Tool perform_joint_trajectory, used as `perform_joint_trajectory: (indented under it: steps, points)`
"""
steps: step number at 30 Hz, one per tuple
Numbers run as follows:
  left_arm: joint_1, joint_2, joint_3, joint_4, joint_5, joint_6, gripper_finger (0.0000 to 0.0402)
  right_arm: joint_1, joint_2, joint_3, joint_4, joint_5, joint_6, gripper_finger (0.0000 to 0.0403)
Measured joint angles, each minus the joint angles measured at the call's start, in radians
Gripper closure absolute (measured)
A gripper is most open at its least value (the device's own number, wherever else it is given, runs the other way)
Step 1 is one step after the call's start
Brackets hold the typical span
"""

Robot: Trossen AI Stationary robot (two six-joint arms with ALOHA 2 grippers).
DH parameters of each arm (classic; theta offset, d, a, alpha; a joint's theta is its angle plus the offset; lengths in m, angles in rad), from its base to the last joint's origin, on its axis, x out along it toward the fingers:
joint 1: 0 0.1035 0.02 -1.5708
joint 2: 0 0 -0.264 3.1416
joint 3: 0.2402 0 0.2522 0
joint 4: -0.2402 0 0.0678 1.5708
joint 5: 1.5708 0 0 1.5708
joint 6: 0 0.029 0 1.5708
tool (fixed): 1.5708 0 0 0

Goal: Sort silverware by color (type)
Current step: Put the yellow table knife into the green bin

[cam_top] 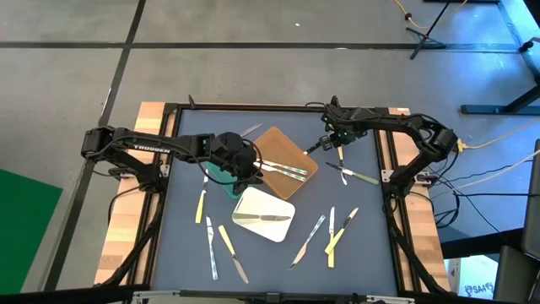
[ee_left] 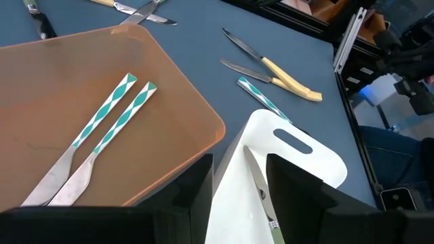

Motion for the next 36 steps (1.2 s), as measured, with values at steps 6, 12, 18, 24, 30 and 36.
perform_joint_trajectory:
  steps: [6, 12, 18, 24, 30, 36]
  points:
    - [0.0, 0.0, 0.0, 0.0, 0.0, 0.0, 0.027, 0.0, 0.0, 0.0, -0.018, 0.0, 0.007, 0.0299]
    - [0.0, 0.0, 0.0, 0.0, 0.0, 0.0, 0.027, 0.0, 0.0, 0.0, -0.025, 0.0, 0.008, 0.0299]
    - [0.0, 0.0, 0.0, 0.0, 0.0, 0.0, 0.027, 0.0, 0.0, 0.0, -0.023, -0.018, 0.008, 0.0299]
    - [0.0, 0.0, 0.0, 0.0, 0.0, 0.0, 0.027, 0.0, 0.0, 0.0, -0.024, -0.019, 0.008, 0.0299]
    - [0.0, 0.0, 0.0, 0.0, 0.0, 0.0, 0.027, 0.0, 0.0, 0.0, -0.024, -0.018, 0.012, 0.0299]
    - [0.0, 0.0, 0.0, 0.0, 0.0, 0.0, 0.027, 0.0, 0.0, 0.0, -0.023, -0.017, 0.012, 0.0299]
